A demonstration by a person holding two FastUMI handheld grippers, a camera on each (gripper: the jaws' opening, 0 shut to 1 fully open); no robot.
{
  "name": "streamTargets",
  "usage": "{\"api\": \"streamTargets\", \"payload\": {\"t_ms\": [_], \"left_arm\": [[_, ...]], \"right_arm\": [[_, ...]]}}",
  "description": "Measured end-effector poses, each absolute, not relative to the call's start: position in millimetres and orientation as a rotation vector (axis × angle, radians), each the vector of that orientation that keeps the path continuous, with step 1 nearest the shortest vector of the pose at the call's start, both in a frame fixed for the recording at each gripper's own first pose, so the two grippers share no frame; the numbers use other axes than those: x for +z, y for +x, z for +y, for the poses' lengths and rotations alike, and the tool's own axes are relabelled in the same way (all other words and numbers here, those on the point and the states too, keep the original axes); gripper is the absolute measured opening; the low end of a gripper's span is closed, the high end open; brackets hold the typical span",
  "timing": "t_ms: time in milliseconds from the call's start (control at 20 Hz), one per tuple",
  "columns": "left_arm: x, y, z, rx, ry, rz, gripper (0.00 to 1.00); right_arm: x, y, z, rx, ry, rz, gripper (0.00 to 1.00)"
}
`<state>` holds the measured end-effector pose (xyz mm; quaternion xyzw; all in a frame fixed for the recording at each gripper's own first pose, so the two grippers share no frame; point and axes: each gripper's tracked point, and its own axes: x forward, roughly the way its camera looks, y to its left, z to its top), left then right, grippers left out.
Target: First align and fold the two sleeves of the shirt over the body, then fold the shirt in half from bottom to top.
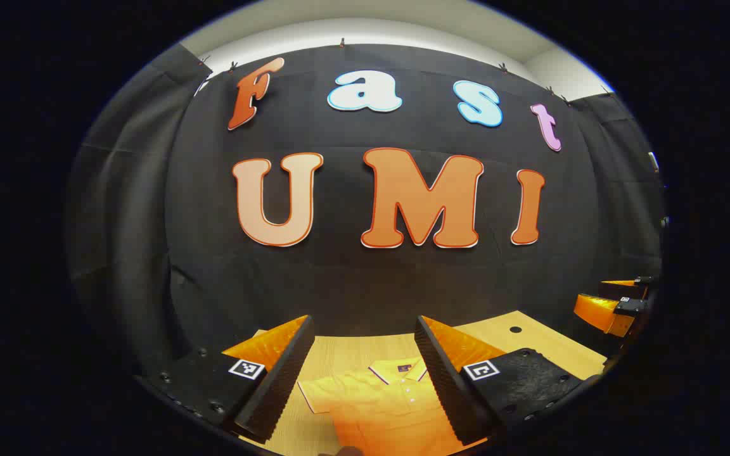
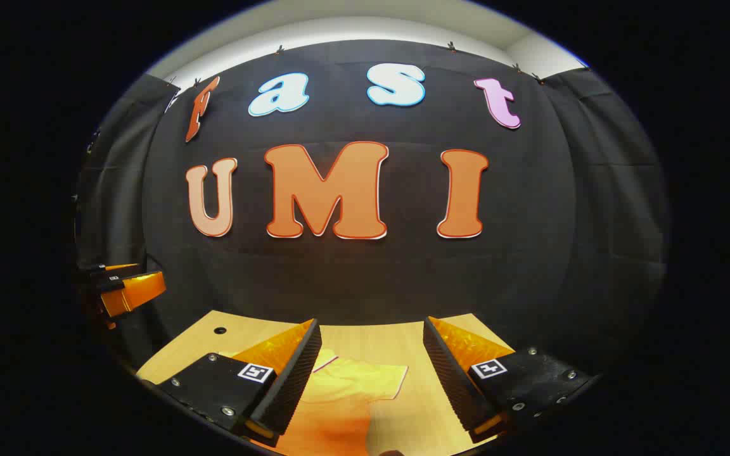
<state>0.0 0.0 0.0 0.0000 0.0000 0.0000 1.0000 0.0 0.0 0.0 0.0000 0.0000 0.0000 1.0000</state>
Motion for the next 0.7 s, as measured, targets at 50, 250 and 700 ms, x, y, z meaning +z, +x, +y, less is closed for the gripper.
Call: {"api": "streamTargets", "payload": {"t_ms": [50, 250, 700], "left_arm": [[1.1, -0.1, 3.6, 0.010, -0.004, -0.001, 0.98], [0.4, 1.4, 11.0, 0.022, -0.009, -0.004, 0.98], [0.4, 9.5, 8.6, 0.021, -0.012, 0.001, 0.98]], "right_arm": [[1.0, 2.5, 3.9, 0.008, 0.000, -0.002, 0.98], [11.0, 3.8, 16.1, 0.048, -0.022, -0.042, 0.98], [5.1, 9.5, 4.9, 0.032, -0.028, -0.022, 0.98]]}}
